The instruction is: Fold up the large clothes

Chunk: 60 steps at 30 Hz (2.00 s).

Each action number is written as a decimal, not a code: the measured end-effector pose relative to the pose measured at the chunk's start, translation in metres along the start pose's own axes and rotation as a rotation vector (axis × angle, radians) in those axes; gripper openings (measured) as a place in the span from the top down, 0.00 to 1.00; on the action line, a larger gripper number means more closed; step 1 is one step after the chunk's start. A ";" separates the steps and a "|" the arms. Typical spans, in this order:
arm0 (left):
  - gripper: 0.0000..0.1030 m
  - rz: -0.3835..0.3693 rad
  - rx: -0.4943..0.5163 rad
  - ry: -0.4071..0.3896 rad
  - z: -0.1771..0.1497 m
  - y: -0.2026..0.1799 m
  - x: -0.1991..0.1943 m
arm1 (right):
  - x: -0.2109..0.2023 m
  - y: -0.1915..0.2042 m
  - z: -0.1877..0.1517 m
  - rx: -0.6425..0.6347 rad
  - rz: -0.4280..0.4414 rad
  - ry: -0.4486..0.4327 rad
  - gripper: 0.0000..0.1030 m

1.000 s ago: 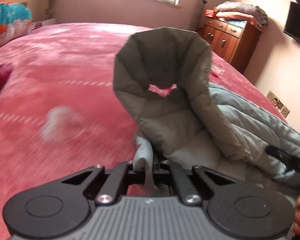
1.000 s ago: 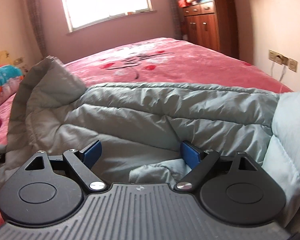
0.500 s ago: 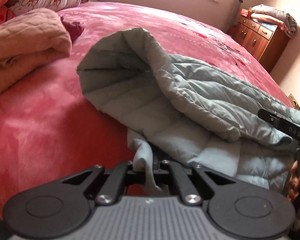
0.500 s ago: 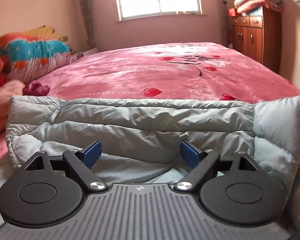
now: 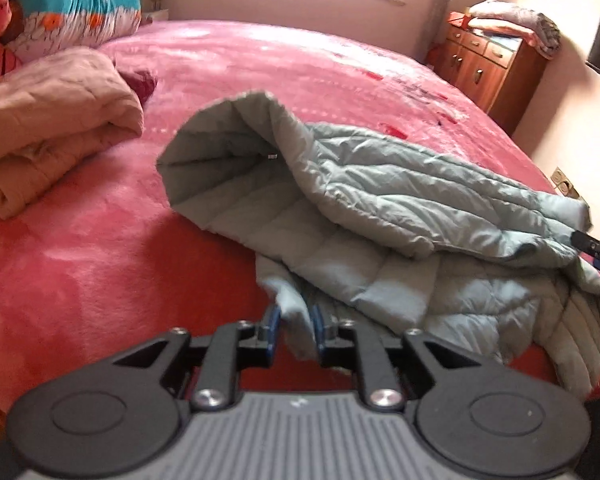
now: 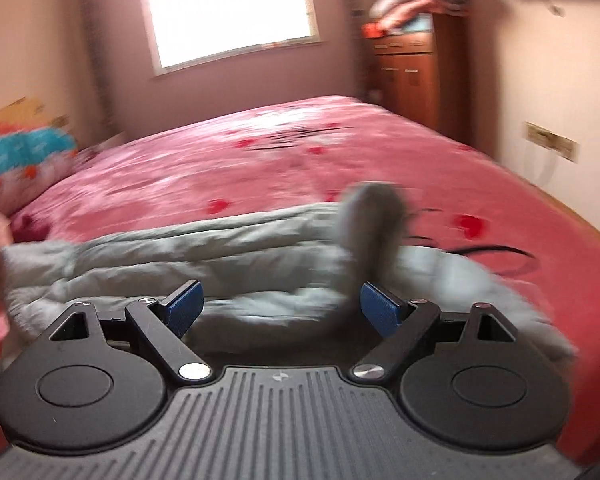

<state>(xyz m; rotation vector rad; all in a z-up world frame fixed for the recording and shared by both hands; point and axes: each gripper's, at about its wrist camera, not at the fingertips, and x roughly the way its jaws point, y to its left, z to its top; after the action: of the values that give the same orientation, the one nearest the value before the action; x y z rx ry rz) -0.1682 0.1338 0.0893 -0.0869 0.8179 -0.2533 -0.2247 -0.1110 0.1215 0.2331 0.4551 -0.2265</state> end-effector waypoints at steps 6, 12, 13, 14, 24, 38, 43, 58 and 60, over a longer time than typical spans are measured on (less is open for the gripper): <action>0.70 -0.060 0.029 -0.045 0.008 -0.008 -0.017 | -0.019 -0.064 -0.001 0.156 -0.257 0.004 0.00; 0.62 -0.135 0.012 -0.075 0.019 -0.021 -0.007 | -0.016 -0.126 -0.010 0.365 -0.343 0.190 0.00; 0.61 -0.144 0.007 -0.078 0.020 -0.023 -0.005 | -0.015 -0.134 -0.013 0.422 -0.299 0.214 0.00; 0.59 -0.148 0.003 -0.081 0.021 -0.025 -0.002 | -0.015 -0.141 -0.016 0.463 -0.248 0.229 0.00; 0.46 -0.209 -0.035 -0.104 0.042 -0.037 0.035 | 0.009 -0.135 -0.013 0.462 -0.094 0.254 0.26; 0.52 -0.110 -0.276 -0.017 0.057 -0.018 0.095 | -0.014 -0.134 -0.001 0.438 -0.141 0.015 0.77; 0.52 -0.094 -0.250 -0.005 0.056 -0.020 0.090 | -0.023 -0.138 0.016 0.376 -0.214 -0.095 0.78; 0.42 -0.153 -0.284 0.044 0.054 -0.016 0.120 | -0.016 -0.137 0.034 0.133 -0.275 -0.137 0.78; 0.35 -0.171 -0.283 0.041 0.055 -0.017 0.120 | -0.016 -0.140 0.029 0.130 -0.265 -0.102 0.75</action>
<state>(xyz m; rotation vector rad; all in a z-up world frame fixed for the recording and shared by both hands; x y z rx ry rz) -0.0526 0.0854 0.0440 -0.4197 0.8845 -0.2994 -0.2641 -0.2488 0.1298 0.2867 0.3694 -0.5259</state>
